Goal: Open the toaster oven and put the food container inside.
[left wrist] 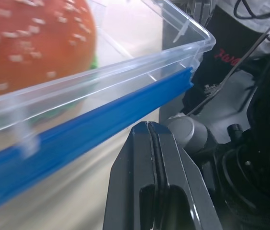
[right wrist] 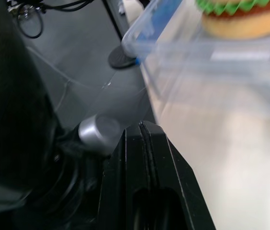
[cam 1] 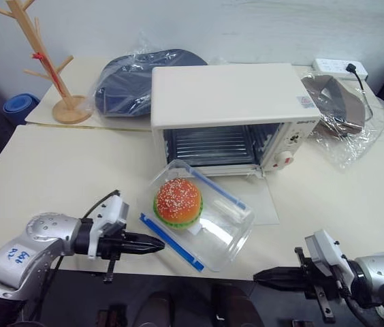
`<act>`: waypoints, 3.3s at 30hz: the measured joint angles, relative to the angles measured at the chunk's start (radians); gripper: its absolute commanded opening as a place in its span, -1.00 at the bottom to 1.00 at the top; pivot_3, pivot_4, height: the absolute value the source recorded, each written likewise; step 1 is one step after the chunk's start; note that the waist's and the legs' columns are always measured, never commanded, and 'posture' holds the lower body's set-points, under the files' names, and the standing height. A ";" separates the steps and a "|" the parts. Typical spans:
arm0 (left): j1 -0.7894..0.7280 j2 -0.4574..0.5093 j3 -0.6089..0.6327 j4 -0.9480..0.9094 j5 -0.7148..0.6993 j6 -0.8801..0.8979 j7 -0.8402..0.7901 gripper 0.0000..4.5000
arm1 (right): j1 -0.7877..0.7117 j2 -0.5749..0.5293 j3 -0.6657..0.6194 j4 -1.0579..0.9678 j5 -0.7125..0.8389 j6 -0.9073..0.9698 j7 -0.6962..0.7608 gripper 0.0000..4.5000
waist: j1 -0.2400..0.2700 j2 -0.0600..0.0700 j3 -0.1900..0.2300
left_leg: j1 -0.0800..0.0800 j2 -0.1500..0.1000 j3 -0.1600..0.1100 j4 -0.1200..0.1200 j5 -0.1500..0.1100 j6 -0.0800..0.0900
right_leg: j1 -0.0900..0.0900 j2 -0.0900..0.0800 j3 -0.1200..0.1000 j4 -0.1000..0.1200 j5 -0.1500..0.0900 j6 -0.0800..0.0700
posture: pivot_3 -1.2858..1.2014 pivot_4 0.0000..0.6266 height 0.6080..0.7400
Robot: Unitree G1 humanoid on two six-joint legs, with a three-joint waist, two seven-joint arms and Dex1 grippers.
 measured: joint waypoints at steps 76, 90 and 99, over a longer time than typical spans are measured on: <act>-0.325 -0.476 -0.035 0.405 0.298 -0.251 0.438 -0.92 | -0.840 0.462 0.232 0.667 -0.487 -0.185 -0.409 -1.00 | -0.015 0.000 0.000 | -0.005 0.002 0.003 0.011 0.003 -0.007 | -0.005 0.007 0.003 0.007 0.002 0.004 | 0.03 -0.52 1.00; 0.010 0.000 0.377 0.212 0.007 -0.230 -0.099 0.82 | -0.660 0.106 0.004 0.913 -0.364 -0.425 0.096 -1.00 | -0.012 0.003 0.000 | -0.007 0.001 0.001 0.011 -0.003 0.002 | -0.003 0.002 0.000 0.000 0.002 0.003 | 0.03 -0.52 1.00; 0.063 0.016 0.413 0.159 -0.094 -0.123 -0.112 0.97 | -0.750 0.259 0.097 1.147 -0.413 -0.642 0.204 -1.00 | -0.038 0.004 0.001 | -0.004 0.003 0.002 0.009 -0.002 0.000 | -0.003 0.003 0.001 0.004 0.001 0.002 | 0.03 -0.52 1.00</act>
